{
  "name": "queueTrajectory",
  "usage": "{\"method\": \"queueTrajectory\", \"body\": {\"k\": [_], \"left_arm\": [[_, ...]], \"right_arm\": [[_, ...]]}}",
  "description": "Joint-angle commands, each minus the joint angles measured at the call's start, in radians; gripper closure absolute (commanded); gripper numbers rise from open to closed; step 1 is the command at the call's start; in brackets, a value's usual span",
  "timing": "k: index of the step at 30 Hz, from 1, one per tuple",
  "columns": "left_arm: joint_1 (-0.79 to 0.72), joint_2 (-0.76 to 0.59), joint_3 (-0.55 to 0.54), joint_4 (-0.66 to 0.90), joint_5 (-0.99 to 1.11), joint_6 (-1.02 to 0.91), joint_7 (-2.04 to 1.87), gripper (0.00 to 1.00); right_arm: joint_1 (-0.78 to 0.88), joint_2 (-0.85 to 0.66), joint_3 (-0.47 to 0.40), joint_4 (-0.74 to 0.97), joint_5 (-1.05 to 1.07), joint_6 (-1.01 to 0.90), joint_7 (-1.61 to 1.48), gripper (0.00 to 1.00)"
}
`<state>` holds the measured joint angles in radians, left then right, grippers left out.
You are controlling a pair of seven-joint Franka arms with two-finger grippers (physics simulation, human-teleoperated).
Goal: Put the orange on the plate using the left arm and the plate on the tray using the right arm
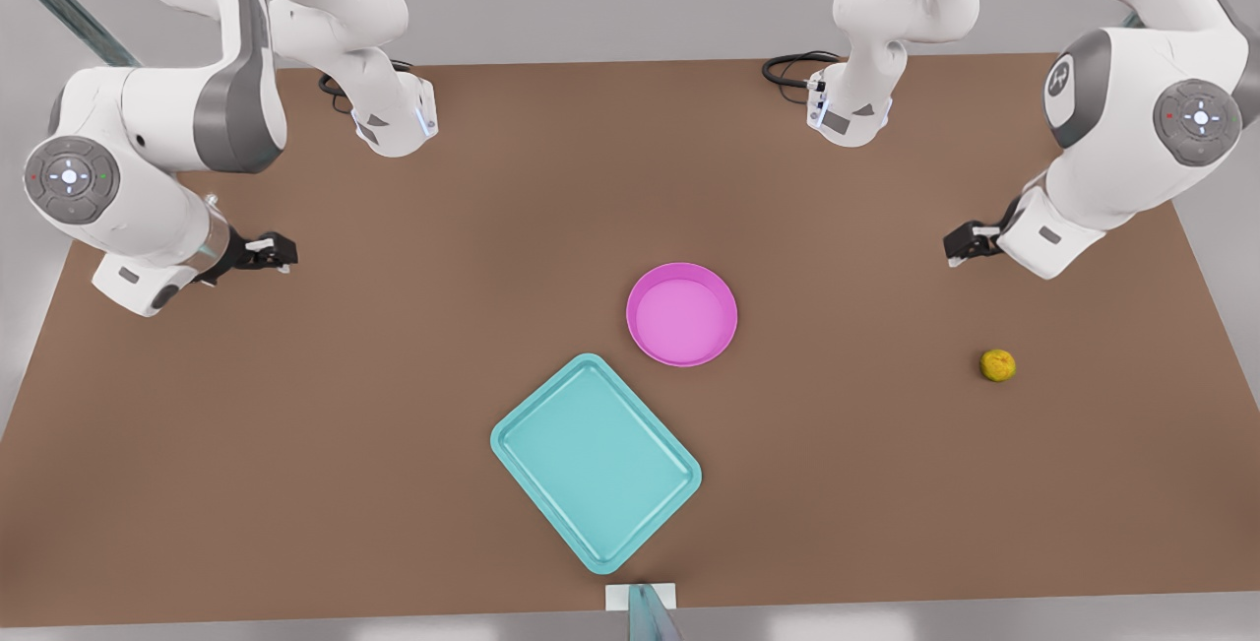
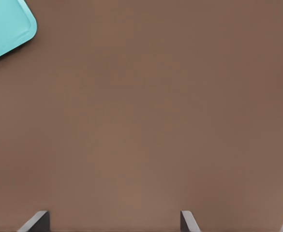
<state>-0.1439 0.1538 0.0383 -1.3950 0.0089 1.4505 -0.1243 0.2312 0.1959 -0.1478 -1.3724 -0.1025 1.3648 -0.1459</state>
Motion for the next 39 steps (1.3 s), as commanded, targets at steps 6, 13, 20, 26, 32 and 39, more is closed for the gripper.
{"method": "queueTrajectory", "body": {"k": [6, 13, 20, 26, 32, 39], "left_arm": [[0.139, 0.303, 0.003, -0.004, -0.009, 0.226, 0.004, 0.00], [0.311, 0.497, 0.009, -0.110, 0.006, 0.639, 0.594, 0.00], [0.325, 0.549, 0.040, -0.136, 0.023, 0.659, 0.612, 0.00], [0.330, 0.586, 0.054, -0.174, 0.026, 0.666, 0.612, 0.00], [0.340, 0.616, 0.063, -0.185, 0.028, 0.682, 0.612, 0.00], [0.346, 0.636, 0.064, -0.185, 0.026, 0.680, 0.603, 0.01]], "right_arm": [[0.005, 0.010, 0.001, 0.000, 0.003, 0.028, -0.083, 0.00], [-0.003, 0.027, 0.001, -0.004, 0.018, 0.028, -0.083, 0.00], [-0.004, 0.036, -0.001, -0.005, 0.040, 0.027, -0.083, 0.00], [-0.004, 0.037, -0.001, -0.007, 0.043, 0.023, -0.083, 0.00], [-0.010, 0.043, -0.001, -0.007, 0.063, 0.020, -0.084, 0.00], [-0.012, 0.046, -0.001, -0.010, 0.063, 0.019, -0.084, 0.00]]}}
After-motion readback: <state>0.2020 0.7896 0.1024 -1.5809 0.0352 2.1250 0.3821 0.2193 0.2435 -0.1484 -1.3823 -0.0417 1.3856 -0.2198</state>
